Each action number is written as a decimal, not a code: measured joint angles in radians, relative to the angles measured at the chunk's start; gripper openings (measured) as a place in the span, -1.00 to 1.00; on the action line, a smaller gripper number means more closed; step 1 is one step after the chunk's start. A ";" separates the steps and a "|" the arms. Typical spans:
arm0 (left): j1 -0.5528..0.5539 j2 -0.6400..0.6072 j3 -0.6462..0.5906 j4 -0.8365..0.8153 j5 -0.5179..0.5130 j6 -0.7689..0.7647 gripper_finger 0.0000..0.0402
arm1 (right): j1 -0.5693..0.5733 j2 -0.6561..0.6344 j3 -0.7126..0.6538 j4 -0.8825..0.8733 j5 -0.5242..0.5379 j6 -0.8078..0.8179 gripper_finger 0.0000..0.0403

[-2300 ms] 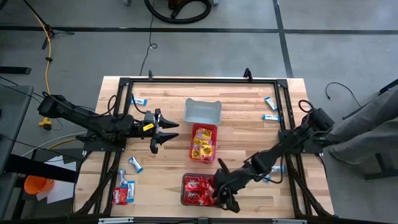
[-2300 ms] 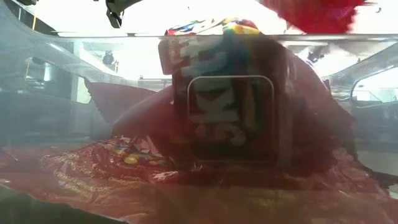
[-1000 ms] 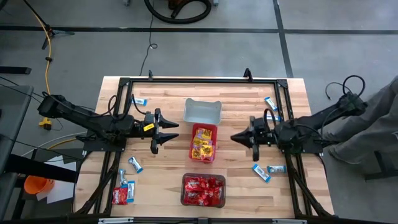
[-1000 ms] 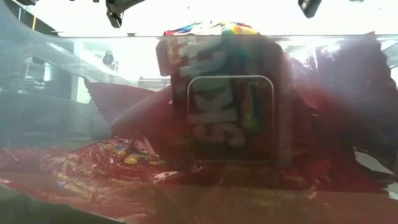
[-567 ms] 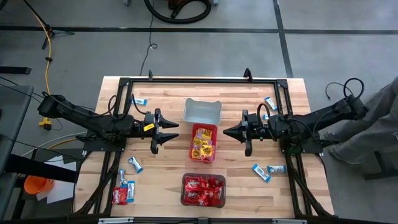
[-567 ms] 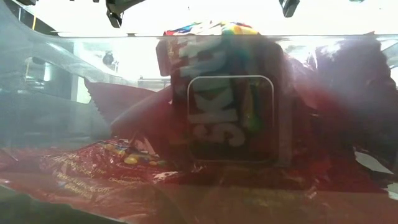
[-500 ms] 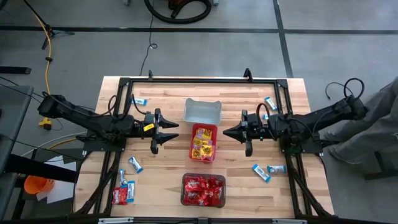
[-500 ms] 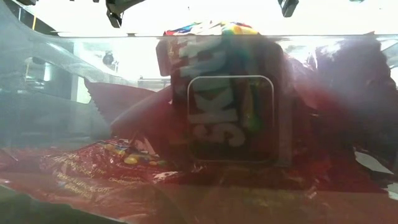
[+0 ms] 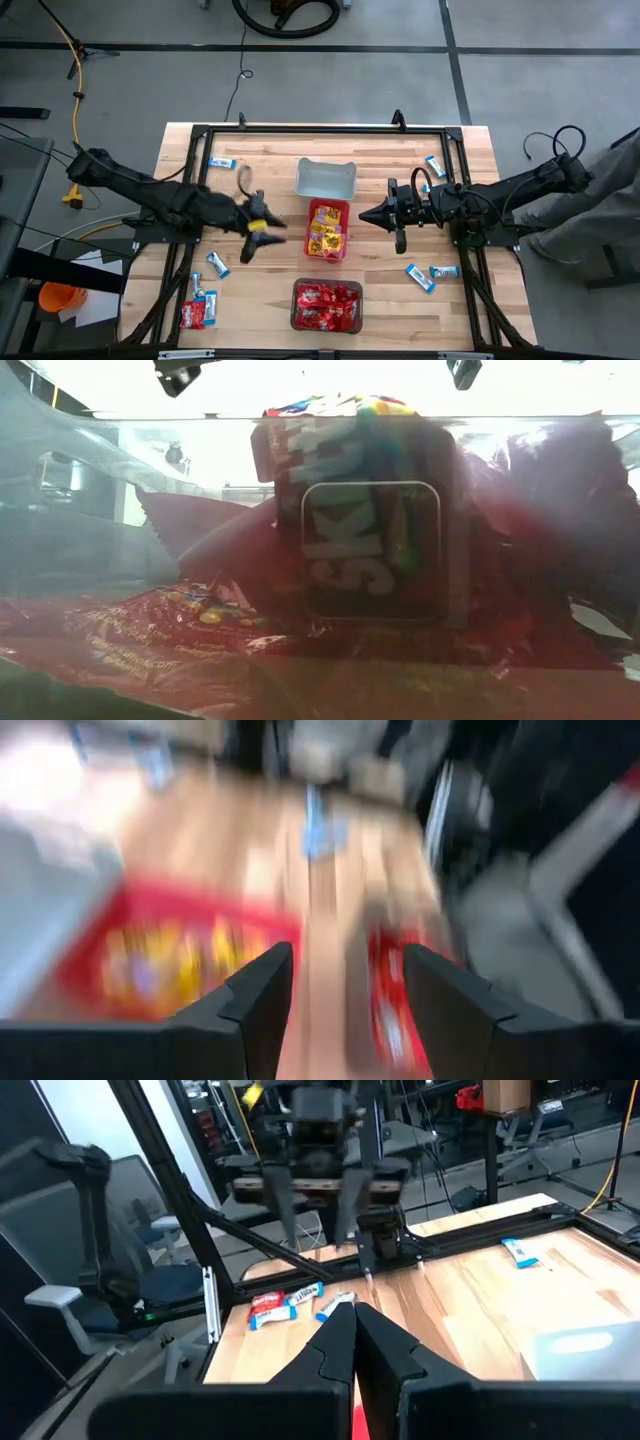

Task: Sort candy
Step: Put the red candy into the black bin, then put the white candy into the white bin

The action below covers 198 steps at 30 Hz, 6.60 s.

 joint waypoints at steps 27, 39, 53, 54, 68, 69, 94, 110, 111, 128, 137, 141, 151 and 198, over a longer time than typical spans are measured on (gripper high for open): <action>-0.625 0.522 0.071 -0.558 0.662 -0.827 -0.14 | -0.063 0.001 0.000 -0.117 0.000 0.000 -1.00; -0.631 0.525 -0.058 -0.476 0.659 -0.963 -0.14 | -0.063 0.001 0.000 -0.117 0.000 0.000 -1.00; -0.649 0.618 -0.053 -0.380 0.628 -1.117 -0.14 | -0.063 0.001 0.000 -0.126 0.000 0.000 -1.00; -0.649 0.632 -0.048 -0.379 0.637 -1.109 -0.14 | -0.063 0.001 0.000 -0.126 0.000 0.001 -1.00; -0.600 0.489 0.059 -0.445 0.579 -0.828 -0.93 | -0.063 0.001 0.000 -0.132 -0.023 0.001 -1.00; -0.591 0.450 0.066 -0.460 0.578 -0.809 -0.95 | -0.063 0.001 0.000 -0.132 -0.023 0.001 -1.00; 0.235 0.099 -0.003 0.480 0.056 0.353 -1.00 | -0.062 0.000 0.001 0.154 -0.222 0.024 -1.00; 0.292 0.164 -0.133 0.743 0.240 0.157 -1.00 | -0.062 0.084 0.001 0.162 -0.198 -0.068 -1.00; 0.292 0.164 -0.133 0.744 0.239 0.157 -1.00 | -0.062 0.086 0.001 0.162 -0.199 -0.068 -1.00; -0.019 0.382 0.128 0.362 0.236 0.269 -1.00 | -0.062 0.072 0.001 0.190 -0.211 -0.069 -1.00; -0.151 0.650 0.259 0.273 0.231 0.261 -0.87 | -0.062 0.071 0.000 0.175 -0.216 -0.053 -1.00; -0.156 0.710 0.332 0.154 0.228 0.254 -0.65 | -0.062 0.071 0.000 0.177 -0.277 -0.026 -1.00; -0.122 0.678 0.458 -0.208 0.235 0.254 0.00 | -0.060 0.013 0.000 0.155 -0.343 0.047 -1.00; 0.033 0.015 -0.160 0.397 -0.077 -0.016 0.05 | 0.464 0.295 0.166 -1.280 -0.301 0.996 0.39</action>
